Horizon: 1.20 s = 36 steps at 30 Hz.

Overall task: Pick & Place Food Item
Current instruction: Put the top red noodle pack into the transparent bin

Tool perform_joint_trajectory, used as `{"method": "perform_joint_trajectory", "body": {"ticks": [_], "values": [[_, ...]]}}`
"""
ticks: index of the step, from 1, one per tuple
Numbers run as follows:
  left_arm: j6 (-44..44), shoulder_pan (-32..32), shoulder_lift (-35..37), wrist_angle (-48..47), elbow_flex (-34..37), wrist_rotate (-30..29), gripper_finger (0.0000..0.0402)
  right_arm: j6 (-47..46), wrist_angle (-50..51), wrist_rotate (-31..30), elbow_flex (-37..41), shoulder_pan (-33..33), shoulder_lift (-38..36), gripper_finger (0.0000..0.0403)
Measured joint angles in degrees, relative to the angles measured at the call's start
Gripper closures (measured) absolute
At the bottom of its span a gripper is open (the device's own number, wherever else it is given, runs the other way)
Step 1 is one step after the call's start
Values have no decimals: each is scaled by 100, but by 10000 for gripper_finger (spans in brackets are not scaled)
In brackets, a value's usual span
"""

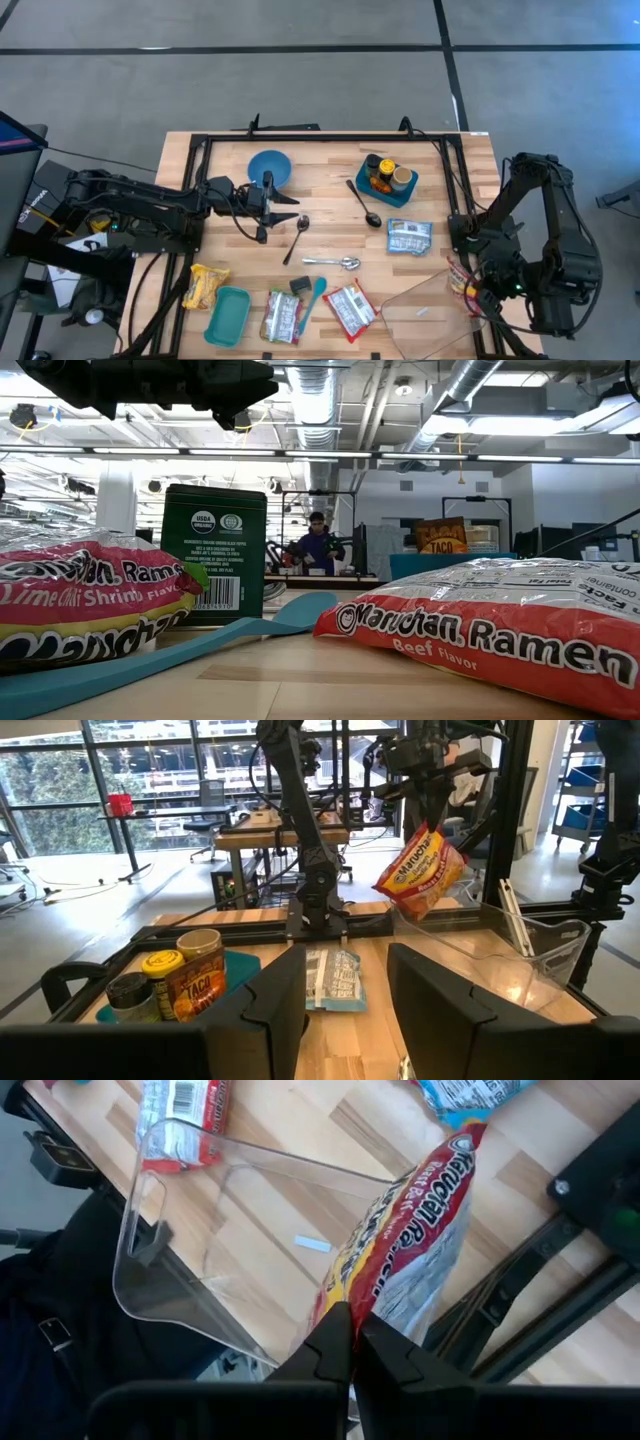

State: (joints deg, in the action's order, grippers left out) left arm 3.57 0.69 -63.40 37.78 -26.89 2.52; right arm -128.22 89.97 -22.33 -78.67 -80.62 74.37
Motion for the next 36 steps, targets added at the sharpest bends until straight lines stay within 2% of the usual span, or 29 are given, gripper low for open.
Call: {"method": "perform_joint_trajectory", "body": {"ticks": [7,17,25,36], "values": [[0,0,0,-2,0,2,266,-22,-41,-2,36,0,125,403],[0,0,0,-4,0,7,266,25,-75,6,37,-76,908,403],[0,2,0,-5,-1,25,266,68,-102,322,107,29,1403,403],[0,2,-2,-2,0,20,266,446,-40,885,89,367,1472,403]]}}
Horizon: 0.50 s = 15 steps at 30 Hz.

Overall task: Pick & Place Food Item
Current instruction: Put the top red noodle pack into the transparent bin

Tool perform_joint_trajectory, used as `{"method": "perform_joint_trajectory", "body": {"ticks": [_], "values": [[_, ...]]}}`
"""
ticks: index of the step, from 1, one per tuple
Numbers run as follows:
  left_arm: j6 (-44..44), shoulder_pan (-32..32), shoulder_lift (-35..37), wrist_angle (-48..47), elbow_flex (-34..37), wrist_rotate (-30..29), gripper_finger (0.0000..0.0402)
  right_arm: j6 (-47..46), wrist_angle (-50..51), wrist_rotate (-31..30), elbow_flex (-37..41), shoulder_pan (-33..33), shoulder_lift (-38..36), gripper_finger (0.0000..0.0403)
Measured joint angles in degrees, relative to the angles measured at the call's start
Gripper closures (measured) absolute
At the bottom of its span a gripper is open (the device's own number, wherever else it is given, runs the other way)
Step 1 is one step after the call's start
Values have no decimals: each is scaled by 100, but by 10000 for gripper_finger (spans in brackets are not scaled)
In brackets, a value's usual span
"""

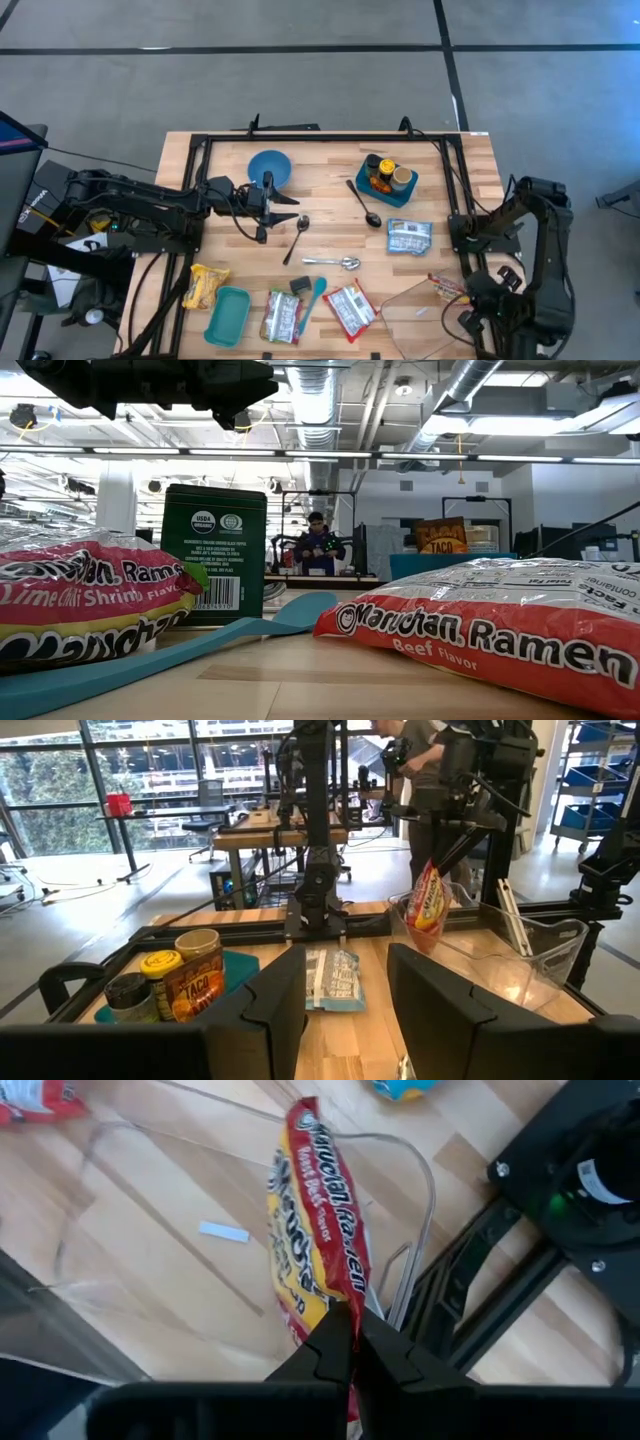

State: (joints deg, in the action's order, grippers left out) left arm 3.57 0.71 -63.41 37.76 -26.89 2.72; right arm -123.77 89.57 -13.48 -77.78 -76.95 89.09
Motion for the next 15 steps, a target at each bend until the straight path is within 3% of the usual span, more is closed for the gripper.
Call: {"method": "perform_joint_trajectory", "body": {"ticks": [15], "values": [[0,0,1,-2,0,-22,266,529,-173,92,0,298,-259,403]]}}
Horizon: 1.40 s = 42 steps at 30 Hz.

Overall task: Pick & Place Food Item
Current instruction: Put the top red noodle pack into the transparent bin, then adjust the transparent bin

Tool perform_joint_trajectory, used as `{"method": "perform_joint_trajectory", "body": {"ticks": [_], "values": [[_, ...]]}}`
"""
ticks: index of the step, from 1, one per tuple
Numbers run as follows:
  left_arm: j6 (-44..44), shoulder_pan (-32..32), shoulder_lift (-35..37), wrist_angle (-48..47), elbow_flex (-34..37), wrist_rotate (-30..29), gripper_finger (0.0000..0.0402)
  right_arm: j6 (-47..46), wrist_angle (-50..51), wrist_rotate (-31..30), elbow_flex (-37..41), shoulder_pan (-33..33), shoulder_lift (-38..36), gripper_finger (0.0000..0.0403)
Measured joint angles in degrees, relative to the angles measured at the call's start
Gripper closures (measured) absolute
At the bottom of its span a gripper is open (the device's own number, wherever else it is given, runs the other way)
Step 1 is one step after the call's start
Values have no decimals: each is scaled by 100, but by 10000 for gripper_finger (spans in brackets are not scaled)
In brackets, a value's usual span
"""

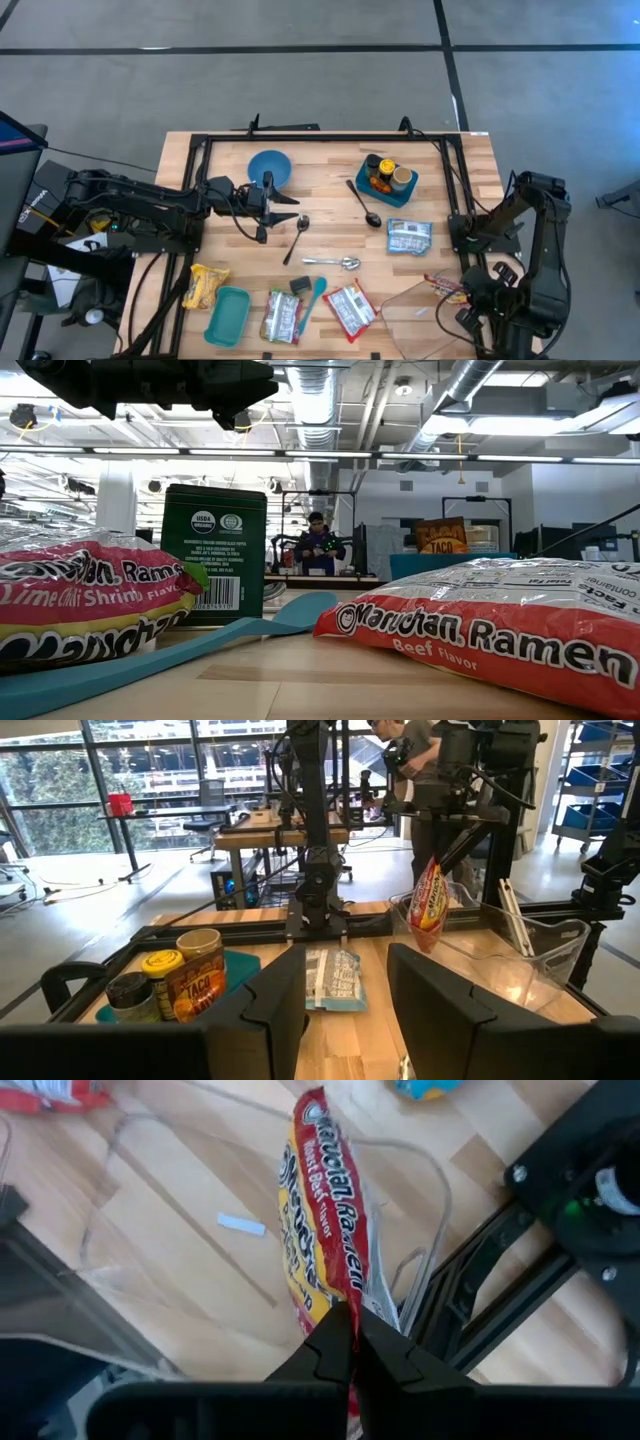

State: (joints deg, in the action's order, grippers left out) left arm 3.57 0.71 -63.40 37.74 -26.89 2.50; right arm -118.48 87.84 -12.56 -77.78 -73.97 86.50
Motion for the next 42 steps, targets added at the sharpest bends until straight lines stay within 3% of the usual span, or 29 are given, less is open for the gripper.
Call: {"method": "perform_joint_trajectory", "body": {"ticks": [21,32,42], "values": [[1,0,-1,-1,0,7,266,-293,15,422,0,279,0,402],[1,0,0,-1,0,9,266,-171,218,831,0,372,0,337],[0,0,0,-2,0,28,266,690,217,816,0,613,0,328]]}}
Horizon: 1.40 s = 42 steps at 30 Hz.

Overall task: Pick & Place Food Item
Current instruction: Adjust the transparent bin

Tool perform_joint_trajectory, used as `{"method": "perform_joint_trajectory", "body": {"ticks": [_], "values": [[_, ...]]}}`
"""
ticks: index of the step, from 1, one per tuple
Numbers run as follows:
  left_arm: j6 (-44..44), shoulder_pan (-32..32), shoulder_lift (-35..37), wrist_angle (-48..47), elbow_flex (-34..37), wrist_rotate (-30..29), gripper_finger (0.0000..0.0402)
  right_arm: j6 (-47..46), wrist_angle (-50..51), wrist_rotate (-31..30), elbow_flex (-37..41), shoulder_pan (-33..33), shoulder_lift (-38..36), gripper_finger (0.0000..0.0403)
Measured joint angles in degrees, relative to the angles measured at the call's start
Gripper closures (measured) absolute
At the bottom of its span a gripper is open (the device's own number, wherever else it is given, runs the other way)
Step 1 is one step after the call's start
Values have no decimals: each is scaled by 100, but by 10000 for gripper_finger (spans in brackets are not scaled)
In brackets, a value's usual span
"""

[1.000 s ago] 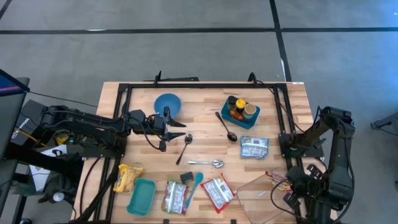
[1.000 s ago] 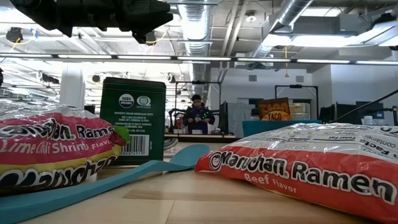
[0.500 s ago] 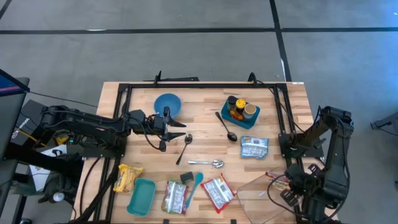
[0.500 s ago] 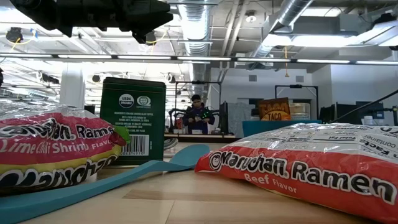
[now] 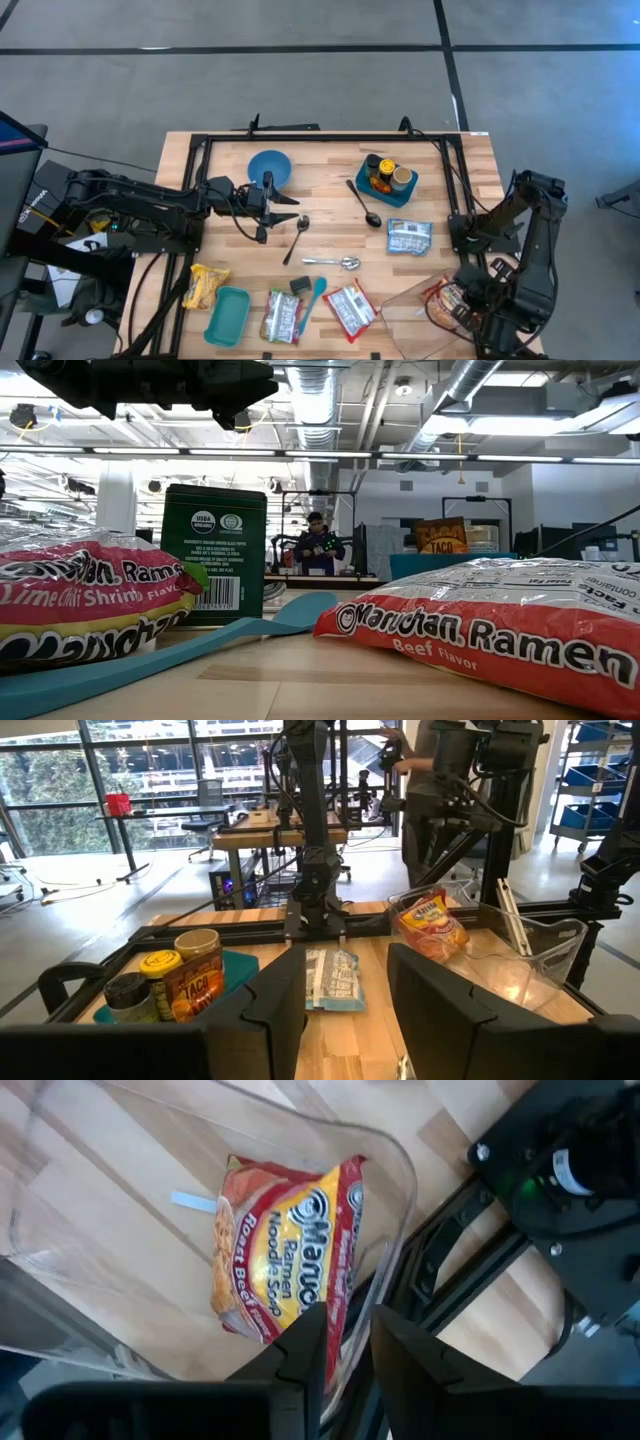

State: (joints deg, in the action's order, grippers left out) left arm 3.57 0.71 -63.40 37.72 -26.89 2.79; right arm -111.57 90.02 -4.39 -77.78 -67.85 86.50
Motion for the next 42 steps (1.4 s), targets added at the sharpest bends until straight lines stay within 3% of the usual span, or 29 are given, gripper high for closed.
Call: {"method": "perform_joint_trajectory", "body": {"ticks": [15,25,33,42], "values": [[0,0,-2,0,0,-11,266,967,-2,-10,-1,1070,-34,328],[0,0,0,-3,0,-31,266,1167,-18,-60,625,1517,-829,328],[0,0,-2,-3,-2,-26,266,1160,-833,-8,1466,1433,-1567,328],[0,0,-1,-3,-1,-24,266,891,-1096,202,1962,1166,-1692,328]]}}
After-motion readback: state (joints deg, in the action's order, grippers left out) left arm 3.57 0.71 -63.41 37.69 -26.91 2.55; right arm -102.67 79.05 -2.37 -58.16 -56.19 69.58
